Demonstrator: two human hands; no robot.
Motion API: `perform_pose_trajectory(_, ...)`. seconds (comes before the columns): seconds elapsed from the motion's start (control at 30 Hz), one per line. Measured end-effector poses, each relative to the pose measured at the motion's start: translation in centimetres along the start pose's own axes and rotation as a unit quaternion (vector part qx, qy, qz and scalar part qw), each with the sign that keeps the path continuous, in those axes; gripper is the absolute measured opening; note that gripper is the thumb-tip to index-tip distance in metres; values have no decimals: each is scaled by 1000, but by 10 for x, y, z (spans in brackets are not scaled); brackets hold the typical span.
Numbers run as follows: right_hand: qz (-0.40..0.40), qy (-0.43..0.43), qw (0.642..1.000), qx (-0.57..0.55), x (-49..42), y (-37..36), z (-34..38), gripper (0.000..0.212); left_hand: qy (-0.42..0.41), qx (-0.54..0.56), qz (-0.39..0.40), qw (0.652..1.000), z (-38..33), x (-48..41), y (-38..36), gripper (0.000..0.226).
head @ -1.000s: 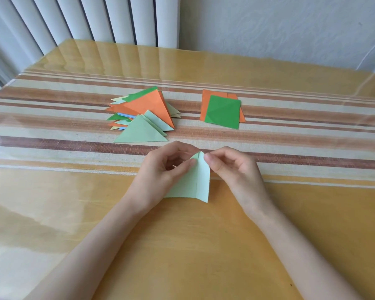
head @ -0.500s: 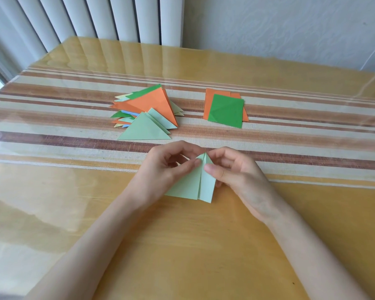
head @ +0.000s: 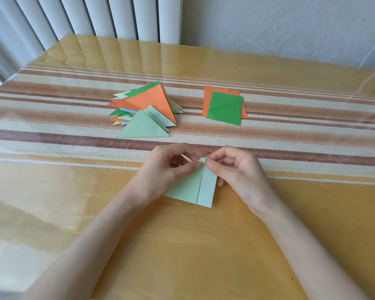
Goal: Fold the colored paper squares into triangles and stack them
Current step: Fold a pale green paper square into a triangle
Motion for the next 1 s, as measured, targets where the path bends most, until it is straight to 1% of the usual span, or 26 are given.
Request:
perform_pose_trajectory(0.13, -63, 18, 998, -3, 1, 10, 2, 17, 23, -17, -32, 999, 4, -3, 5, 17)
perform_pose_trajectory(0.23, -121, 11, 991, -59, 2, 20, -1, 19, 44, -33, -70, 996, 9, -1, 13, 23)
perform_pose_trajectory(0.33, -162, -1, 980, -119, 4, 25, -6, 17, 56, -30, -88, 994, 12, 1, 20, 29)
perform_pose_trajectory(0.4, -177, -7, 974, -144, 5, 26, -9, 14, 53, -10, -72, 996, 11, 2, 21, 39)
perform_pose_trajectory(0.5, -182, -17, 967, -179, 5, 27, -11, 9, 29, -21, 9, 999, 7, 4, 13, 61)
perform_pose_trajectory(0.57, -178, -25, 967, -182, 4, 29, -13, 9, 27, -23, 7, 999, 8, 4, 15, 59)
perform_pose_trajectory(0.6, -171, -29, 969, -177, 4, 28, -13, 8, 32, -15, -8, 999, 9, 4, 18, 51)
perform_pose_trajectory(0.7, -154, -30, 976, -149, 5, 24, -12, 6, 37, 18, -74, 996, 5, 3, 25, 8)
perform_pose_trajectory(0.8, -120, -3, 986, -118, 7, 19, -6, 19, 57, 7, -120, 991, 9, 5, 30, 17)
perform_pose_trajectory(0.87, -69, 20, 991, -108, 5, 13, -1, 15, 70, 38, -139, 987, 14, 6, 33, 17)
perform_pose_trajectory(0.93, -22, 38, 993, -111, 4, 8, 2, 6, 73, 80, -160, 981, 18, 7, 34, 18)
perform_pose_trajectory(1.0, 14, 50, 991, -124, 4, 5, 3, 19, 73, 133, -182, 972, 18, 7, 36, 14)
Point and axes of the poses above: each hand's wrist, its own x-axis away from the middle knuckle, its own y-axis out of the back of the hand, z = x × y, the point moved 7 cm from there along -x, towards the middle knuckle, and after that the axes turned 8 degrees about z, right-handed, at the moved point
